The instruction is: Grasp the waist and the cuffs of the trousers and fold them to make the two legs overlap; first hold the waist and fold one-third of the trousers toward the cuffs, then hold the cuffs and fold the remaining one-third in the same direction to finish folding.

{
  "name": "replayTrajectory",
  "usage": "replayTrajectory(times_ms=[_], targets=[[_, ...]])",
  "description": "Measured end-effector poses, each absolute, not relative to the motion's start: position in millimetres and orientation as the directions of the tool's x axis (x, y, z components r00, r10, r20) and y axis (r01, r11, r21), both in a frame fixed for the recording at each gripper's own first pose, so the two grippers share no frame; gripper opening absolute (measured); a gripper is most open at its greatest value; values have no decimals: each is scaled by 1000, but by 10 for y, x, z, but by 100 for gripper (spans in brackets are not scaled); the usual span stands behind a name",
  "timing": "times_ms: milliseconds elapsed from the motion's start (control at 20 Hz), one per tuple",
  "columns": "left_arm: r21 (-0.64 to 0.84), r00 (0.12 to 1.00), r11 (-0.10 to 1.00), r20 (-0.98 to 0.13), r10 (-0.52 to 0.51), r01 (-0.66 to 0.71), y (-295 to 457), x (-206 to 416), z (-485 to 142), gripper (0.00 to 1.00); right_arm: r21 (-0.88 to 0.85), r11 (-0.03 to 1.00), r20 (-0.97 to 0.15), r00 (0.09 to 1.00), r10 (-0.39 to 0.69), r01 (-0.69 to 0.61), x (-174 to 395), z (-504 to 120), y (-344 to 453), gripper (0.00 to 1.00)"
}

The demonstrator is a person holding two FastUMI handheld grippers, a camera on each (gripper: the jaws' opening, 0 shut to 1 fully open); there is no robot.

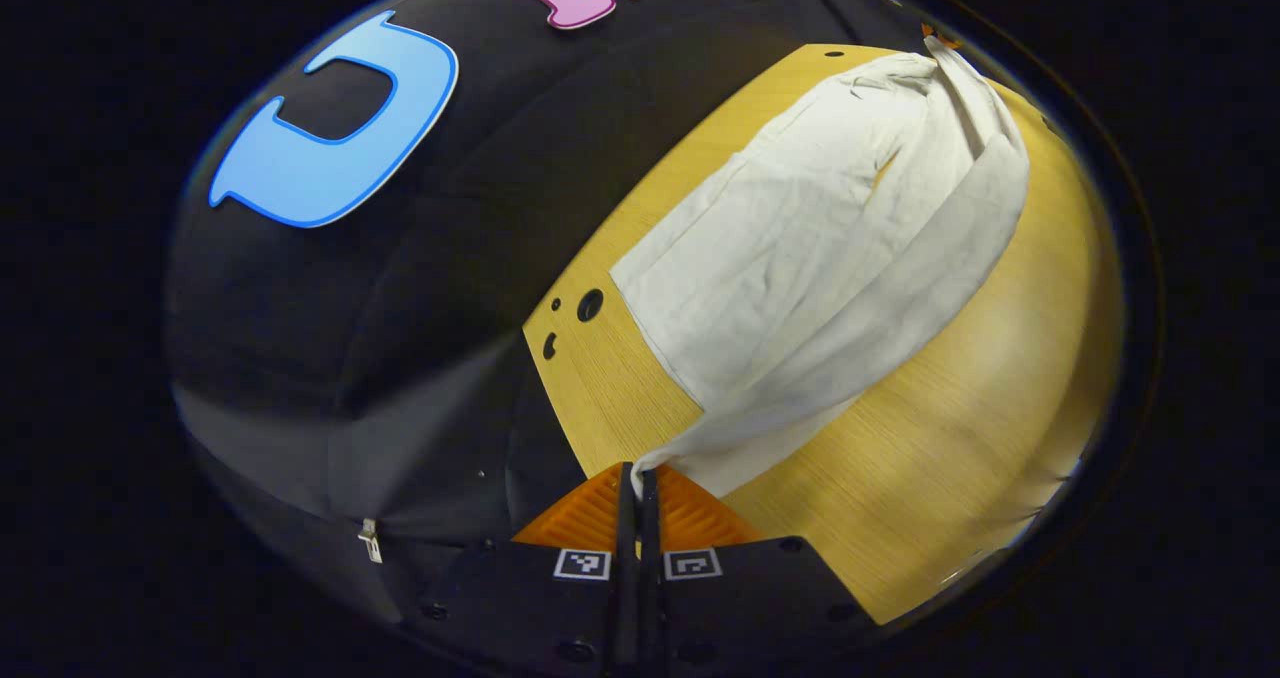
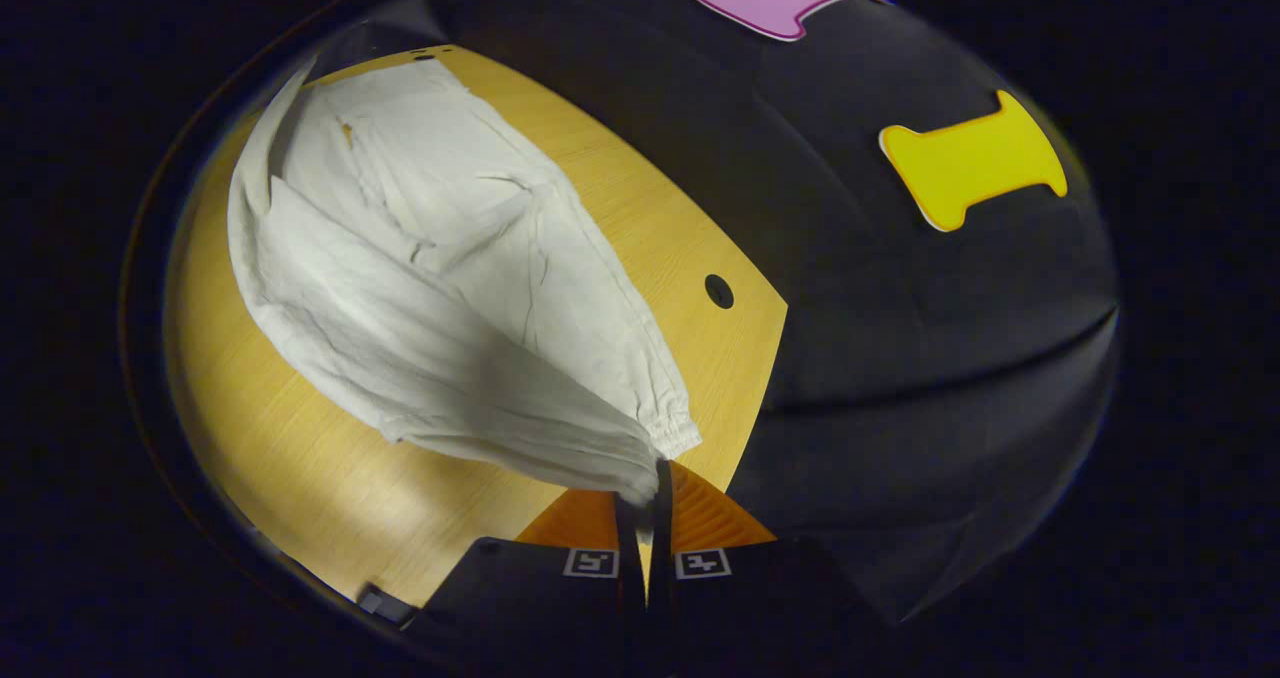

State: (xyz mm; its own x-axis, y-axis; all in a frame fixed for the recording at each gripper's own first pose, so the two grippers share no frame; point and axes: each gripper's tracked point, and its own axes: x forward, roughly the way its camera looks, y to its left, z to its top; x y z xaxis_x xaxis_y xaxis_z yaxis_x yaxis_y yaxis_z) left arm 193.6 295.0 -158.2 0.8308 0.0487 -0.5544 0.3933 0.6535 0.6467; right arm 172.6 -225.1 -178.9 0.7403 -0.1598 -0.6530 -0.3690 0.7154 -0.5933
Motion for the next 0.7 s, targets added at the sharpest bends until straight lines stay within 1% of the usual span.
replayTrajectory(times_ms=[200, 350, 400, 500, 550, 600, 700], targets=[[632, 852, 691, -522, 46, 350, 2832, 2390, -1393, 5, -525, 807, -635, 755, -161, -270, 2087, -1760, -2257, 6], [637, 871, 705, -488, 54, 313, 2745, 2710, -1311, 5, -484, 849, -625, 763, -163, -215, 2393, -1785, -2287, 5], [623, 878, 728, -475, 61, 287, 2687, 2797, -1311, 5, -465, 866, -619, 767, -168, -185, 2497, -1794, -2290, 5], [491, 884, 845, -465, 49, 211, 2480, 2998, -1330, 5, -422, 899, -609, 770, -188, -115, 2684, -1822, -2297, 5], [438, 891, 883, -452, 52, 170, 2426, 3131, -1314, 5, -398, 915, -603, 771, -203, -70, 2788, -1836, -2309, 5], [404, 895, 905, -442, 64, 135, 2416, 3247, -1317, 5, -379, 925, -595, 773, -221, -28, 2893, -1816, -2332, 6], [360, 892, 927, -446, 75, 102, 2413, 3494, -1379, 5, -337, 941, -599, 767, -228, 17, 3007, -1827, -2380, 6]])
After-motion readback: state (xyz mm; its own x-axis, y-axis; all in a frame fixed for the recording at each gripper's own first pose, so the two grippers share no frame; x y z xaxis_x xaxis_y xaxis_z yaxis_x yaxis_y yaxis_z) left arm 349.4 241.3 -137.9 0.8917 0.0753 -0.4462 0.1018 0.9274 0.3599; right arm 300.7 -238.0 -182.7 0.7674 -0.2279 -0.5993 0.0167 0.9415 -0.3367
